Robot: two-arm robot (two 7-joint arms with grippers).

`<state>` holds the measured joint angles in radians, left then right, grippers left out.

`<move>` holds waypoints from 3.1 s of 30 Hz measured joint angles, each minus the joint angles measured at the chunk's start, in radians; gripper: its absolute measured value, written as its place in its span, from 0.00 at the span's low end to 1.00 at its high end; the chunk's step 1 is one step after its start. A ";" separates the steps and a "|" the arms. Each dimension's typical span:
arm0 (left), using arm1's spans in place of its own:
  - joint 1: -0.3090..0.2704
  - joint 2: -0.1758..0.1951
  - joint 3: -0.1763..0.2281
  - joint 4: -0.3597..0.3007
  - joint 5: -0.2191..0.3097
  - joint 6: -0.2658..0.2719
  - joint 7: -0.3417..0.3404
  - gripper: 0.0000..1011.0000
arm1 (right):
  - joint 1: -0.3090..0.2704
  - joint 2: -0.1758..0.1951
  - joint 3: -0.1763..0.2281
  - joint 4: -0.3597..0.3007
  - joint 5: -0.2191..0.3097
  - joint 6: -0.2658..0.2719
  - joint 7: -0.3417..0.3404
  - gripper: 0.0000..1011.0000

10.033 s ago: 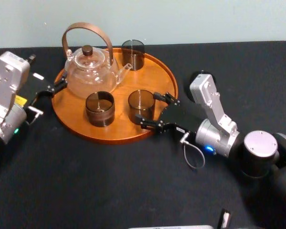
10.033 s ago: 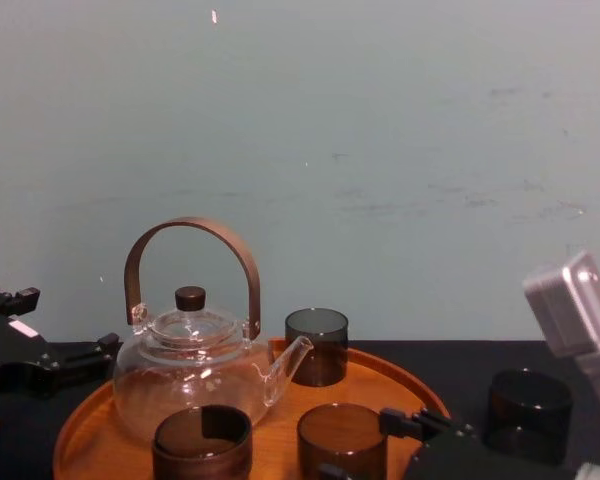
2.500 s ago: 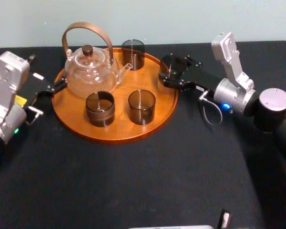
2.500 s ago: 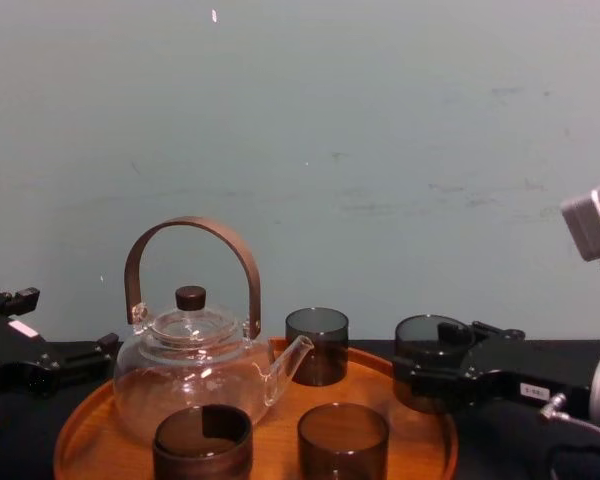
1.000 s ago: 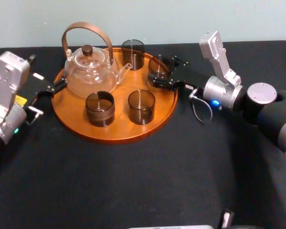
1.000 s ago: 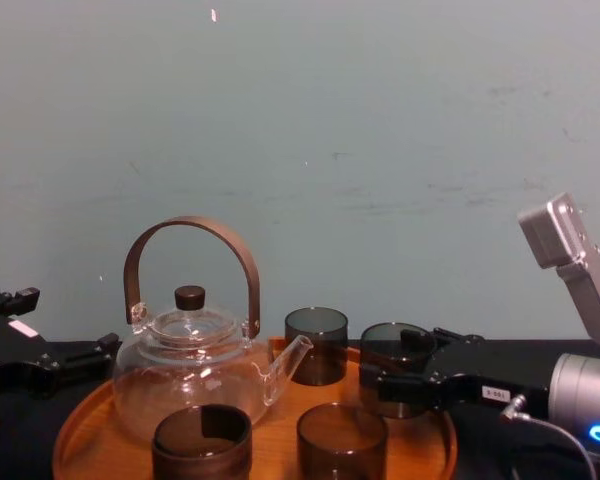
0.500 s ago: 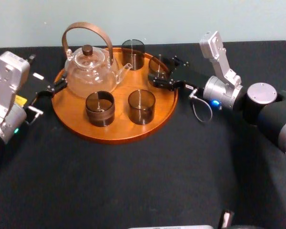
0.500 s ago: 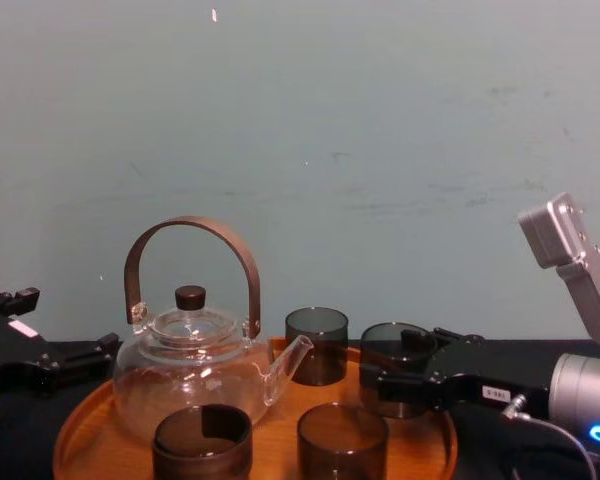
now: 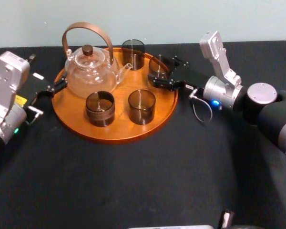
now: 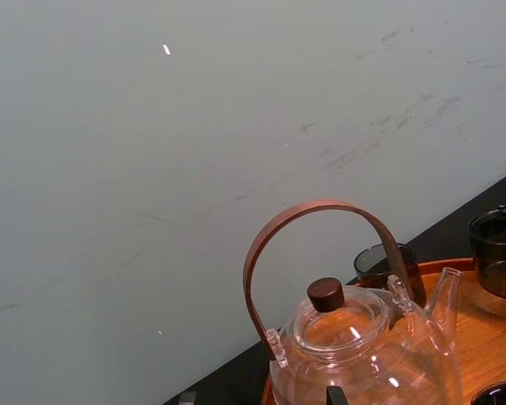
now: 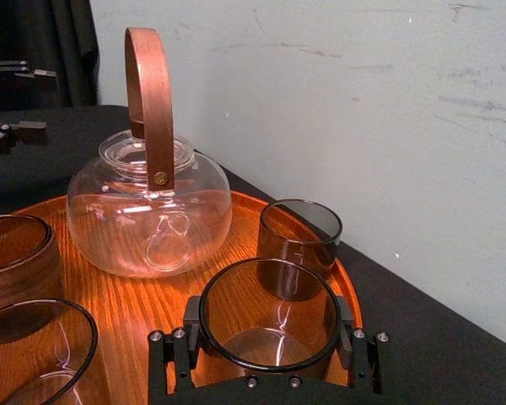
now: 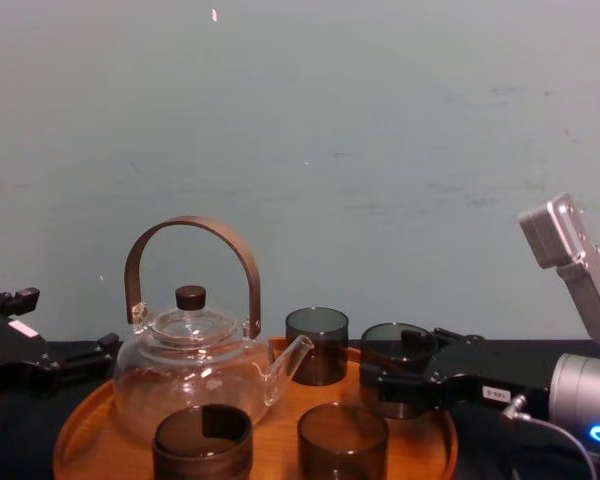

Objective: Pick up the glass from the table and place it on the tray.

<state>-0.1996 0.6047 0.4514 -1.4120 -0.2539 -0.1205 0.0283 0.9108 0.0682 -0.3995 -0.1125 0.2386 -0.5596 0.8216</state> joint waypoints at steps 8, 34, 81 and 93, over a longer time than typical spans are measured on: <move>0.000 0.000 0.000 0.000 0.000 0.000 0.000 0.99 | 0.000 0.000 0.000 -0.001 0.000 0.000 0.000 0.99; 0.000 0.000 0.000 0.000 0.000 0.000 0.000 0.99 | -0.223 0.104 0.029 -0.456 0.000 0.182 -0.034 0.99; 0.000 0.000 0.000 0.000 0.000 0.000 0.000 0.99 | -0.638 0.349 0.108 -1.109 0.116 0.304 -0.271 0.99; 0.000 0.000 0.000 0.000 0.000 0.000 0.000 0.99 | -0.702 0.360 0.162 -1.137 0.104 0.294 -0.335 0.99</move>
<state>-0.1995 0.6047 0.4514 -1.4120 -0.2539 -0.1205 0.0283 0.2088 0.4285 -0.2374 -1.2495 0.3423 -0.2659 0.4867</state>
